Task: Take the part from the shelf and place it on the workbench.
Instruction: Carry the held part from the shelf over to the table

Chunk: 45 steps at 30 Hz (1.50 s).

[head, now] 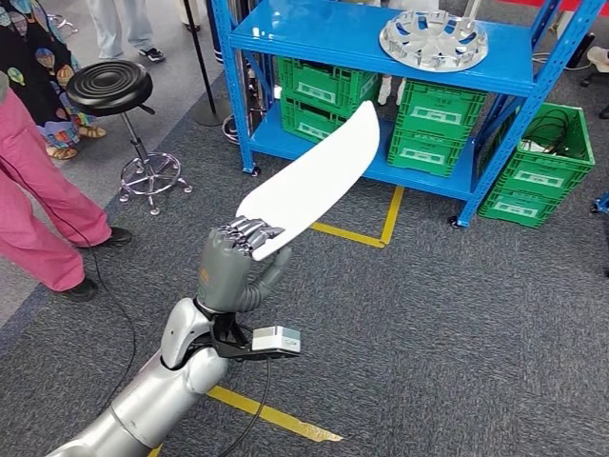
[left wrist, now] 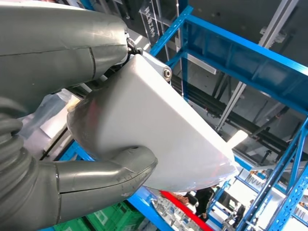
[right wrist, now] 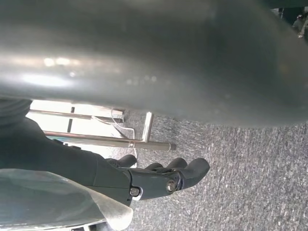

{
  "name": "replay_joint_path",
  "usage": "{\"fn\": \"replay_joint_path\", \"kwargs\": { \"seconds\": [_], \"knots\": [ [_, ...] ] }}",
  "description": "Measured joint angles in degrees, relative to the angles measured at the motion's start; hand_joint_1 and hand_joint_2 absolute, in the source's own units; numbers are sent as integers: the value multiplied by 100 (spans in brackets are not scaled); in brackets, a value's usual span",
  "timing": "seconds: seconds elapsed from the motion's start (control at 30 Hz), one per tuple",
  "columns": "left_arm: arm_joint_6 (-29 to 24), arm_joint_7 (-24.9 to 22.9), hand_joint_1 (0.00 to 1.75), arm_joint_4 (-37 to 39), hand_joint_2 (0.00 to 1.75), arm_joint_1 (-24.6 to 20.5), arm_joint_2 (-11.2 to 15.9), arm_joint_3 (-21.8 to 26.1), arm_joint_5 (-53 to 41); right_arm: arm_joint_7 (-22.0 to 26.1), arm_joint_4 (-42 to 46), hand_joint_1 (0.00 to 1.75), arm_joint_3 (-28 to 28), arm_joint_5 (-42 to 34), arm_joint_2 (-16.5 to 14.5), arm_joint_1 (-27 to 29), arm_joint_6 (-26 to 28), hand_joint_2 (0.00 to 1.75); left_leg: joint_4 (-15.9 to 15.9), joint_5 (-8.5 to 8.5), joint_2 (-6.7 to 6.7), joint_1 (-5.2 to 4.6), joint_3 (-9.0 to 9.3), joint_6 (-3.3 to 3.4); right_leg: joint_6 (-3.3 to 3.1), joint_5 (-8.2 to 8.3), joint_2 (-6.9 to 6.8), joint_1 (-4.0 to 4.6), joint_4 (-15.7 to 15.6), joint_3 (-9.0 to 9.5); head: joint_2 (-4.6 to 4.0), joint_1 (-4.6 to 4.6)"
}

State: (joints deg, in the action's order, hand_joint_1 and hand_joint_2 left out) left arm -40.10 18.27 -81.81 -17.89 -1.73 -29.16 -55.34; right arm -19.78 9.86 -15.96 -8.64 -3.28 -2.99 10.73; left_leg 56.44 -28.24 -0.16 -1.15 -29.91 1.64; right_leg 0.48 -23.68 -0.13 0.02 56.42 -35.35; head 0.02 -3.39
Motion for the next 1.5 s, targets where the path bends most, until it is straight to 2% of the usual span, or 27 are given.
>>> {"fn": "replay_joint_path", "kwargs": {
  "seconds": [0.37, 0.47, 0.57, 0.6, 0.63, 0.73, 0.77, 0.8, 0.83, 0.87, 0.93, 0.97, 1.0, 1.07, 1.13, 1.2, 1.23, 1.27, 1.3, 1.33, 1.37, 1.43, 1.47, 1.5],
  "knots": [
    [-1, -26, 175, 0, 175, 6, 43, 4, -1, 90, 0, 0, -57, 83, 0, 1, -1, 0, 22, -1, 0, -20, -9, 10, 36, 21, -1, -21, -3, -2, 0, -1],
    [-1, -25, 175, 0, 175, 12, 61, 13, -5, 121, 0, 0, -80, 85, 0, 1, 1, 0, 45, 3, -1, -30, -25, 38, 64, 38, -3, -29, -5, -3, 0, -2],
    [-1, -22, 175, -3, 175, 15, 69, 32, -7, 133, 0, 0, -90, 87, 1, 0, 9, 0, -8, 66, -12, -19, -24, 103, 114, 38, -17, -33, -10, -15, 0, -2],
    [-1, -19, 175, -5, 175, 12, 68, 40, -7, 136, 0, 0, -92, 90, 1, 0, 16, 0, -47, 107, -22, -2, -20, 134, 128, -42, -15, -32, 70, -64, 0, 2],
    [-1, -15, 175, -7, 175, 10, 67, 45, -7, 139, 0, 0, -93, 93, 2, 1, 25, 0, -82, 146, -36, 17, -21, 160, 141, -189, -8, -31, 268, -160, 0, 7],
    [-1, -8, 175, -9, 175, 39, 72, 52, -7, 154, 0, 0, -94, 104, 2, 4, 42, 0, -91, 195, -104, 33, -72, 180, 179, -784, 4, -57, 1405, -633, 0, 13],
    [-1, -7, 175, -9, 175, 57, 75, 54, -7, 158, 0, 0, -95, 109, 2, 6, 44, 0, -86, 202, -137, 35, -86, 173, 190, -860, 4, -66, 1647, -715, 0, 10],
    [-1, -4, 175, -9, 175, 71, 78, 55, -7, 164, 0, 0, -95, 115, 2, 8, 46, 0, -79, 206, -182, 39, -95, 163, 197, -823, 6, -74, 1655, -681, 0, 11],
    [-1, -1, 175, -9, 175, 79, 78, 55, -7, 169, 0, 0, -96, 121, 2, 9, 47, 0, -69, 207, -234, 46, -99, 147, 201, -687, 24, -87, 1415, -523, 0, 11],
    [-1, 3, 175, -9, 175, 82, 77, 56, -7, 176, 0, 0, -96, 128, 2, 9, 50, 0, -52, 200, -289, 55, -101, 127, 204, -505, 98, -107, 1004, -280, 0, 10],
    [-1, 8, 175, -10, 175, 75, 70, 58, -5, 189, -1, 0, -96, 137, 2, 13, 56, 0, 6, 181, -401, 62, -144, 59, 205, -328, 387, -150, 261, 172, 0, 10],
    [-2, 9, 175, -11, 175, 73, 68, 60, -5, 192, -2, 0, -96, 139, 2, 14, 59, 0, 33, 180, -460, 72, -177, 19, 202, -325, 491, -159, 87, 281, 0, 9],
    [-2, 9, 175, -12, 175, 72, 66, 62, -4, 195, -2, 0, -96, 141, 2, 14, 61, 0, 50, 187, -521, 82, -211, -23, 189, -364, 524, -156, 48, 316, 0, 9],
    [-3, 9, 175, -14, 175, 79, 70, 69, -5, 197, -2, 0, -96, 144, 4, 11, 66, 0, 74, 190, -602, 107, -252, -96, 139, -355, 383, -147, 44, 314, 0, 9],
    [-3, 9, 175, -17, 175, 74, 77, 81, -7, 199, -2, 0, -96, 146, 7, 13, 78, 0, 322, 16, -399, 104, -371, -162, 65, -347, 220, -148, 21, 330, 0, -13],
    [-3, 9, 175, -20, 175, 71, 78, 90, -7, 202, -3, 0, -96, 147, 7, 18, 82, 0, 1021, -358, -119, 111, -688, -217, 15, -356, 51, -134, 13, 334, 0, -36],
    [-3, 10, 175, -20, 175, 79, 79, 91, -7, 203, -4, 0, -96, 147, 7, 21, 81, 0, 1417, -523, -71, 121, -867, -238, 6, -362, -34, -126, 15, 332, 0, -39],
    [-3, 11, 175, -20, 175, 93, 82, 92, -7, 203, -4, 0, -96, 147, 8, 22, 81, 0, 1689, -600, -55, 131, -990, -253, 2, -368, -118, -122, 16, 332, 0, -38],
    [-3, 14, 175, -20, 175, 107, 87, 95, -7, 203, -4, 0, -96, 147, 8, 22, 82, 0, 1750, -560, -46, 138, -1014, -262, 0, -372, -198, -121, 17, 335, 0, -40],
    [-3, 17, 175, -20, 175, 115, 91, 97, -7, 205, -4, 0, -96, 147, 8, 20, 83, 0, 1570, -410, -22, 143, -922, -264, 3, -379, -275, -120, 17, 343, 0, -40],
    [-3, 21, 175, -21, 175, 120, 93, 99, -7, 208, -4, 0, -96, 147, 7, 17, 85, 0, 1192, -187, 44, 144, -733, -257, 11, -389, -346, -120, 18, 358, 0, -40],
    [-3, 28, 175, -29, 175, 116, 92, 103, -7, 213, -4, 0, -96, 147, 8, 14, 91, 0, 408, 110, 330, 100, -350, -219, 46, -411, -465, -99, 25, 382, 0, -43],
    [-3, 31, 175, -34, 175, 113, 89, 104, -7, 216, -4, 0, -96, 148, 8, 14, 97, 0, 189, 159, 440, 74, -255, -188, 71, -421, -520, -83, 31, 386, 0, -42],
    [-3, 32, 175, -37, 175, 112, 86, 107, -7, 219, -4, 0, -96, 148, 8, 13, 101, 0, 113, 143, 490, 49, -237, -157, 96, -430, -581, -67, 38, 388, 0, -43]
  ]
}}
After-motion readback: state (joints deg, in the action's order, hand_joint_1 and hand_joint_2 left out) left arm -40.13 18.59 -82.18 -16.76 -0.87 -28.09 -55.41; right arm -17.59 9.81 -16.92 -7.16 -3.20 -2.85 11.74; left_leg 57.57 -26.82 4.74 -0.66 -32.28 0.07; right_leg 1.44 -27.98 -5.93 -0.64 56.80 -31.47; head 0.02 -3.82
